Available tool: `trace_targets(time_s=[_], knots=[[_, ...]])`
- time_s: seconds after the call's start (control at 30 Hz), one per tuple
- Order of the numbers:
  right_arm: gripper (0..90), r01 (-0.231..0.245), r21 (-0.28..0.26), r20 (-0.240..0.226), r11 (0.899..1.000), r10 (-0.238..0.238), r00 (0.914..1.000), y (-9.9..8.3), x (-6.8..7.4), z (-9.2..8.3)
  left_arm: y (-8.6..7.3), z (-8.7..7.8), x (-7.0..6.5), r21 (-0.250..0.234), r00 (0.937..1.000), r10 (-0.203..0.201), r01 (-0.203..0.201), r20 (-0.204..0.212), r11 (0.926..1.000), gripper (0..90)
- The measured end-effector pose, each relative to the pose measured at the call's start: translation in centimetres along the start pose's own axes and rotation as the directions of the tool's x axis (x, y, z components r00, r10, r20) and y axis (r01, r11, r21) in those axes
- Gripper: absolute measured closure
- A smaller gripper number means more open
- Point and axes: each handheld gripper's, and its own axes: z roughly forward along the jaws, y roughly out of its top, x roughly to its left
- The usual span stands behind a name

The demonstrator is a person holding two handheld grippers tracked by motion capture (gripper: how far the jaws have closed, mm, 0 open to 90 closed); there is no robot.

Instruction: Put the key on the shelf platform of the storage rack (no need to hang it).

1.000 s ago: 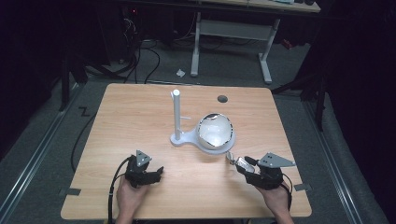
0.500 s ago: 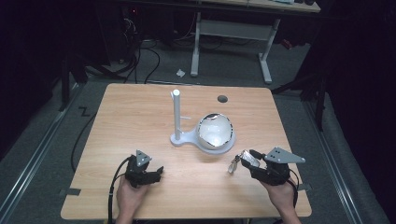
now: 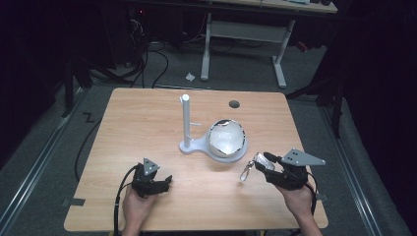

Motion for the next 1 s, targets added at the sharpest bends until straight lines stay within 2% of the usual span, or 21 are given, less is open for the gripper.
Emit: trace_targets(time_s=[0.27,0.67,1.0], knots=[[51.2,-0.038,0.033,-0.022,0.999,0.039,0.999,1.4,-0.9,0.6,0.0,0.0,0.0,-0.001,1.0,0.002,-0.002,-0.001,1.0,22.2],[51.2,-0.082,0.046,-0.064,0.996,0.085,0.9943,3.8,-1.9,1.6,0.0,0.0,0.0,-0.001,1.0,0.002,-0.002,-0.002,1.0,22.2],[51.2,-0.084,0.071,-0.094,0.994,0.09,0.9915,6.6,-2.5,2.5,0.0,0.0,0.0,0.0,1.0,0.001,-0.001,-0.001,1.0,22.3]])
